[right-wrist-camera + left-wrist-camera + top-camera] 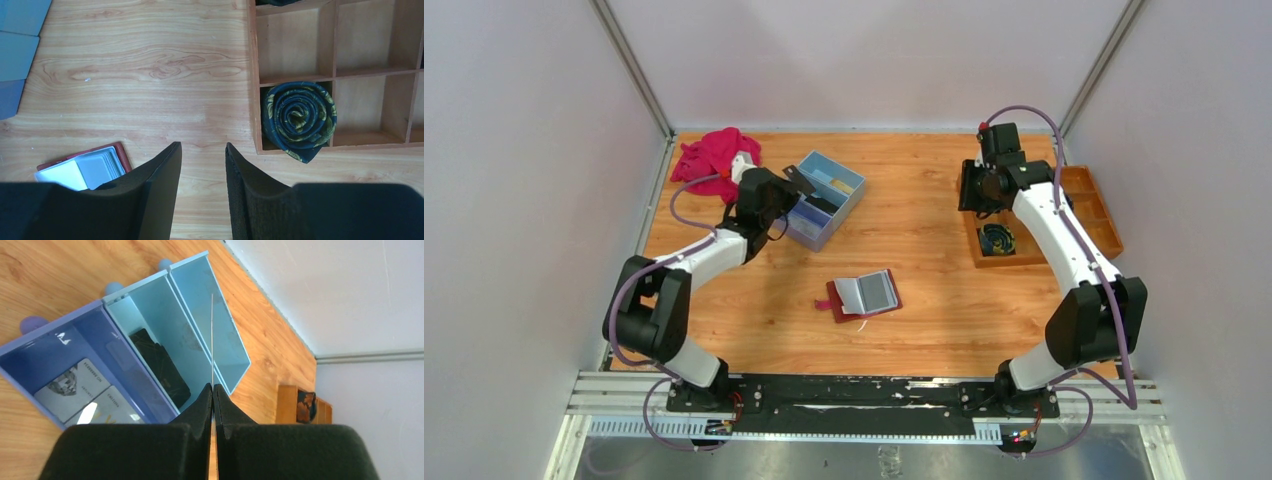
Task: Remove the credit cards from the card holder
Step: Place the credit card in the storage box.
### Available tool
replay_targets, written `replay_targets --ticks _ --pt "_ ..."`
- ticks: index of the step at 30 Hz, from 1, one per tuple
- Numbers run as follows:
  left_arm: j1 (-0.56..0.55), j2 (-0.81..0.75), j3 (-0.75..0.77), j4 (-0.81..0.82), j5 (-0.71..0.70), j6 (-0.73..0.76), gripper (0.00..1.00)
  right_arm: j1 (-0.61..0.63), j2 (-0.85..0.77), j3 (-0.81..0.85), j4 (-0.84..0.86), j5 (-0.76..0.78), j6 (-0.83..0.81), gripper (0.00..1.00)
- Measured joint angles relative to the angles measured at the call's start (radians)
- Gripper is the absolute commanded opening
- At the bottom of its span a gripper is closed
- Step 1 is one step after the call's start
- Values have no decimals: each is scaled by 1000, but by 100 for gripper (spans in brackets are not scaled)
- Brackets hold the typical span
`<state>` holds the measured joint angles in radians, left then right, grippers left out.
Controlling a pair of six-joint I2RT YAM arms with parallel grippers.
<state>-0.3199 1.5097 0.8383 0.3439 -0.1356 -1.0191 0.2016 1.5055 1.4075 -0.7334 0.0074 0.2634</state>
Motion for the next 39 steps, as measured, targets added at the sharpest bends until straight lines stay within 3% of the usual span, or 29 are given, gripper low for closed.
replay_targets --ticks 8,25,33,39 --pt "-23 59 16 51 -79 -98 0 0 1 9 0 1 0 42" --pt "-66 237 23 190 -84 -222 0 0 2 9 0 4 -10 43" --pt "-77 248 23 212 -78 -261 0 0 2 9 0 4 -19 43" --pt "-79 279 23 223 -49 -294 15 0 2 10 0 3 -19 43"
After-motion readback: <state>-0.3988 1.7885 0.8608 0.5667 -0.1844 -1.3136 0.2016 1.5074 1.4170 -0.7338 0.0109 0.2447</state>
